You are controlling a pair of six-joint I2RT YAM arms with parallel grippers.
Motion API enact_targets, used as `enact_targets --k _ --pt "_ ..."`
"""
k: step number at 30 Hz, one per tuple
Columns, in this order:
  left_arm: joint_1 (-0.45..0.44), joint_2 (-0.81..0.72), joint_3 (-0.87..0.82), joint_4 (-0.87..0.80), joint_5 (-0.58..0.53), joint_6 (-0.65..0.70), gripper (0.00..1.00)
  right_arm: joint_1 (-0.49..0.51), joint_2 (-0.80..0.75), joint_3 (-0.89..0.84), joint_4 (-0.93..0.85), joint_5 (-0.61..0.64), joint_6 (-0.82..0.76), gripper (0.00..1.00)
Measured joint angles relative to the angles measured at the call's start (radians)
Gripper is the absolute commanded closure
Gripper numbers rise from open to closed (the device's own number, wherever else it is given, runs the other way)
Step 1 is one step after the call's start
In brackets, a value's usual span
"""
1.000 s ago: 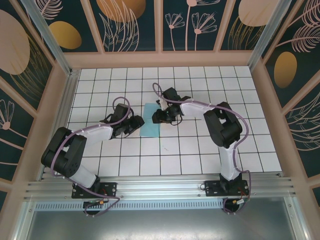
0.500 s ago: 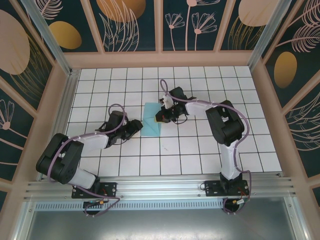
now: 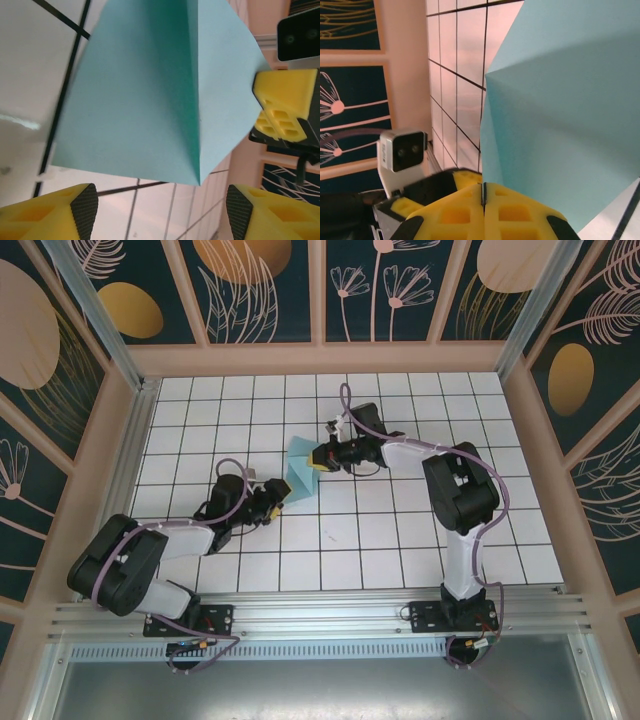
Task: Fold a paper plane with a square sheet of paper (pick it up from the middle)
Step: Turn over the paper at the center of the table.
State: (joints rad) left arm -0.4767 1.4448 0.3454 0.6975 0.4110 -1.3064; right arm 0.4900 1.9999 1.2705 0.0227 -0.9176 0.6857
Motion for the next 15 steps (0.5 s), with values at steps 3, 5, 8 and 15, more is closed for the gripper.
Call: enact_targets --k 3,5,8,15 --pt "-0.033 0.013 -0.048 0.147 -0.021 -0.109 0.26 0.000 -0.002 -0.011 0.042 0.001 0.062 0.95" --pt "-0.055 0.033 -0.061 0.222 -0.046 -0.169 0.25 0.000 -0.002 -0.023 0.069 0.001 0.101 0.95" --pt "-0.093 0.076 -0.059 0.317 -0.090 -0.249 0.28 0.000 -0.009 -0.048 0.111 0.000 0.166 0.95" --pt "-0.127 0.179 -0.057 0.454 -0.175 -0.384 0.33 0.000 -0.031 -0.076 0.183 0.000 0.267 0.95"
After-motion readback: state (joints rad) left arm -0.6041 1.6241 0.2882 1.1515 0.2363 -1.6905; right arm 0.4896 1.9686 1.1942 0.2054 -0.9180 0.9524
